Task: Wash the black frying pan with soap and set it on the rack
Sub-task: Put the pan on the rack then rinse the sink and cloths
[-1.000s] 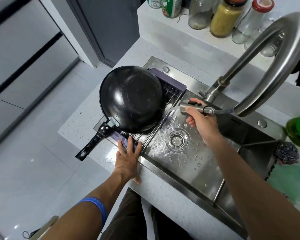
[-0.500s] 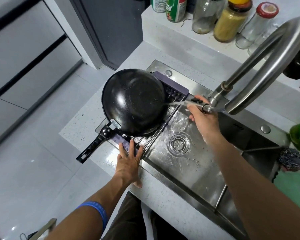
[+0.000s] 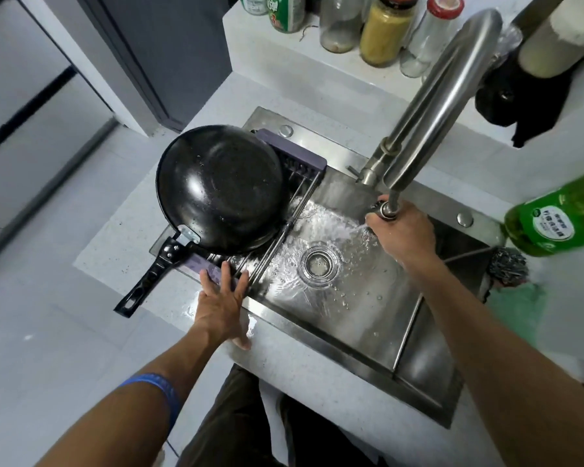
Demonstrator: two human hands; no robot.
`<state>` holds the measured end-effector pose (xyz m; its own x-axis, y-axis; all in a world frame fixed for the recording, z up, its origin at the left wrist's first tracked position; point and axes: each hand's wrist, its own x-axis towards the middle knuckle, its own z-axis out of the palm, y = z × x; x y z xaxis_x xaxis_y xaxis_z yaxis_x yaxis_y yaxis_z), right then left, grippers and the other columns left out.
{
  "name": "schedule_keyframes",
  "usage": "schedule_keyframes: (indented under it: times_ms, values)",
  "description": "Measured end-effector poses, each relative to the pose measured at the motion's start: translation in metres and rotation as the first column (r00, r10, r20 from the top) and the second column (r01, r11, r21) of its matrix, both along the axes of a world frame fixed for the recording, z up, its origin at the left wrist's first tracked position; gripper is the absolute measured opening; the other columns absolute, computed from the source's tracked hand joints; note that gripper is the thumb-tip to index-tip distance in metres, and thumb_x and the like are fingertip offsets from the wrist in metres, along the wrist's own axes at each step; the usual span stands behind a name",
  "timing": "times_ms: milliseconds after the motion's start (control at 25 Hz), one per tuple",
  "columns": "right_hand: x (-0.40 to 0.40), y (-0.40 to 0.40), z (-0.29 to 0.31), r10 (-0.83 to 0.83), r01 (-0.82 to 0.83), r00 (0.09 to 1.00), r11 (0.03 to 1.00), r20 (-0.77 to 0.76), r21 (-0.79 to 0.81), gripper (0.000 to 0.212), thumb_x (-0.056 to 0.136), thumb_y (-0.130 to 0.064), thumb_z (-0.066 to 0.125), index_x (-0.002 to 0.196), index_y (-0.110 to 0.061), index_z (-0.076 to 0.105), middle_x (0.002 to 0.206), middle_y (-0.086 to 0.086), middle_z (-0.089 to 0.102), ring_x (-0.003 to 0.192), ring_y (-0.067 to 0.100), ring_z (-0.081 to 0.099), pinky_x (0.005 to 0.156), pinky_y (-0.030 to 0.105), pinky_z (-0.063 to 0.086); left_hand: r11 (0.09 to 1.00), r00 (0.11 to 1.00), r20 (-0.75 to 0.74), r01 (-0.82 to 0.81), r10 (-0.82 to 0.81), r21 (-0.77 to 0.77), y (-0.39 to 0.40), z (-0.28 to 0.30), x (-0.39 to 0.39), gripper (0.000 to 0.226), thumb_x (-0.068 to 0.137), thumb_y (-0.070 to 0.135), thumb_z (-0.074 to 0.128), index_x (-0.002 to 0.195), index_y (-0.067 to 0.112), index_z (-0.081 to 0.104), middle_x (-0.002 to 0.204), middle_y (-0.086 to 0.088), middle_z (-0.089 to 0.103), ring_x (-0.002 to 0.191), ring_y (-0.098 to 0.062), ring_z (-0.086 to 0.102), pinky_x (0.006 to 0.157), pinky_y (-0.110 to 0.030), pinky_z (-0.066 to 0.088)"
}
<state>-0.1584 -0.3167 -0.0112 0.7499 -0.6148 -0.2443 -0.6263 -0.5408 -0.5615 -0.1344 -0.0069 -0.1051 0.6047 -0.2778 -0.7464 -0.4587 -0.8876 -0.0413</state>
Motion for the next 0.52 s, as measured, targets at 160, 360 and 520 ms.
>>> schedule_keyframes:
  times_ms: [160, 360, 520]
  values:
    - [-0.013, -0.014, 0.009, 0.018, -0.035, 0.994, 0.986, -0.105, -0.164, 0.021, 0.091, -0.035, 0.058, 0.102, -0.019, 0.068, 0.095, 0.010, 0.066, 0.098, 0.035, 0.063, 0.083, 0.038, 0.046, 1.000, 1.000, -0.004, -0.004, 0.004, -0.010, 0.003, -0.001, -0.002, 0.146, 0.052, 0.063, 0.084, 0.151, 0.030, -0.019, 0.157, -0.009, -0.028, 0.136, -0.056, -0.021, 0.111, -0.057, 0.029]
    - [-0.032, -0.031, 0.015, -0.028, -0.050, 0.965, 0.956, -0.262, -0.289, 0.033, 0.084, -0.047, 0.062, 0.097, -0.017, 0.071, 0.098, 0.011, 0.071, 0.097, 0.034, 0.067, 0.082, 0.038, 0.049, 1.000, 1.000, -0.014, 0.002, -0.003, -0.020, 0.000, 0.000, 0.001, 0.149, 0.051, 0.065, 0.084, 0.150, 0.030, -0.021, 0.156, -0.010, -0.028, 0.136, -0.056, -0.021, 0.110, -0.058, 0.028]
    - [-0.038, -0.030, 0.024, -0.011, -0.112, 0.928, 0.946, -0.373, -0.306, 0.036, 0.081, -0.050, 0.063, 0.088, -0.015, 0.064, 0.095, 0.009, 0.070, 0.096, 0.032, 0.067, 0.082, 0.036, 0.050, 1.000, 1.000, -0.021, 0.001, -0.001, -0.013, 0.000, -0.001, 0.001, 0.150, 0.050, 0.063, 0.085, 0.150, 0.030, -0.022, 0.156, -0.010, -0.030, 0.136, -0.056, -0.020, 0.108, -0.058, 0.032]
